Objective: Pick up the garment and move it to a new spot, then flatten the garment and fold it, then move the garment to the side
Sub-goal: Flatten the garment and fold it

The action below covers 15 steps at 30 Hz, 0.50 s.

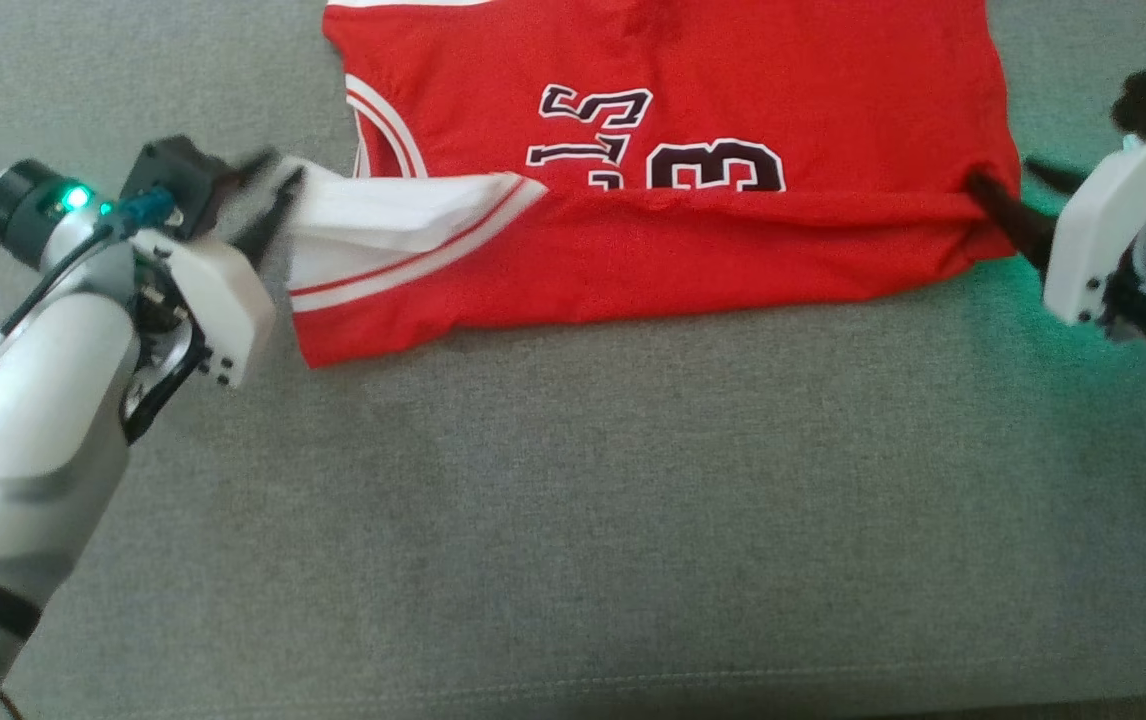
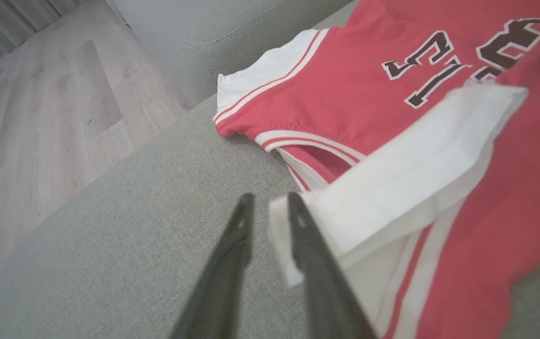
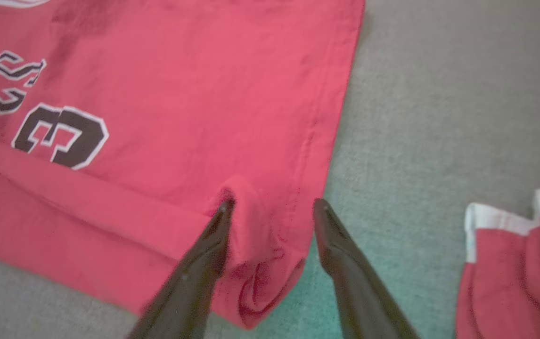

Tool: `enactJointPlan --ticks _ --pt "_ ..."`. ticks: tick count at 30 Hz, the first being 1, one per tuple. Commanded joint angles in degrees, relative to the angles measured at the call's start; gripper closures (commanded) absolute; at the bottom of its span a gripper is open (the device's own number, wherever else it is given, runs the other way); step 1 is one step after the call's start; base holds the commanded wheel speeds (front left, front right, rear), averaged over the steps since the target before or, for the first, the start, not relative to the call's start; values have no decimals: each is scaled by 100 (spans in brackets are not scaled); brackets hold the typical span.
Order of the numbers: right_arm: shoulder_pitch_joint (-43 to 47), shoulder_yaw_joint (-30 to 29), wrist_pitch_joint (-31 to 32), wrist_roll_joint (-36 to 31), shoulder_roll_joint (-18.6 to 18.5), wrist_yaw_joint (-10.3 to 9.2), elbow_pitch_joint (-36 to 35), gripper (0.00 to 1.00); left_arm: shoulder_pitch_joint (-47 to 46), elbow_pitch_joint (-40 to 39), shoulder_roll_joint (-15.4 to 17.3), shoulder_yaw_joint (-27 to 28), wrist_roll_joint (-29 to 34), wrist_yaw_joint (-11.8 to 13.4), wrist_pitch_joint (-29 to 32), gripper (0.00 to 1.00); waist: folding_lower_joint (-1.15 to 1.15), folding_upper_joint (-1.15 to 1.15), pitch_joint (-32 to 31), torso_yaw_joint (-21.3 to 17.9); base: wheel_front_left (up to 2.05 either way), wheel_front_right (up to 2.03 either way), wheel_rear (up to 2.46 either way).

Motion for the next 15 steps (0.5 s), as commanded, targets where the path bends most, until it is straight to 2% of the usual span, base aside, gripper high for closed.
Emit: enactJointPlan --ticks 1,4,9,13,15 --pt "-101 -61 -137 -55 -75 -5 -36 0 -337 -30 174 254 12 34 -95 0 -1 0 -5 8 0 0 0" --pt "-224 -121 -510 -166 -13 -5 113 0 -427 185 -2 356 -42 189 -366 0 -1 0 -41 23 0 0 0" --pt "-191 -321 -1430 -333 76 -5 260 0 -404 304 -310 779 -330 603 -873 0 -1 0 -236 31 0 0 0" --pt "42 -672 -2485 -538 195 -5 234 0 -107 -61 -531 1310 -614 949 -1016 0 -1 0 -474 2 0 0 0" --pt "238 -919 -2928 -640 306 -5 222 0 169 -594 -627 1693 -619 1145 -1023 0 -1 0 -599 -37 0 0 0"
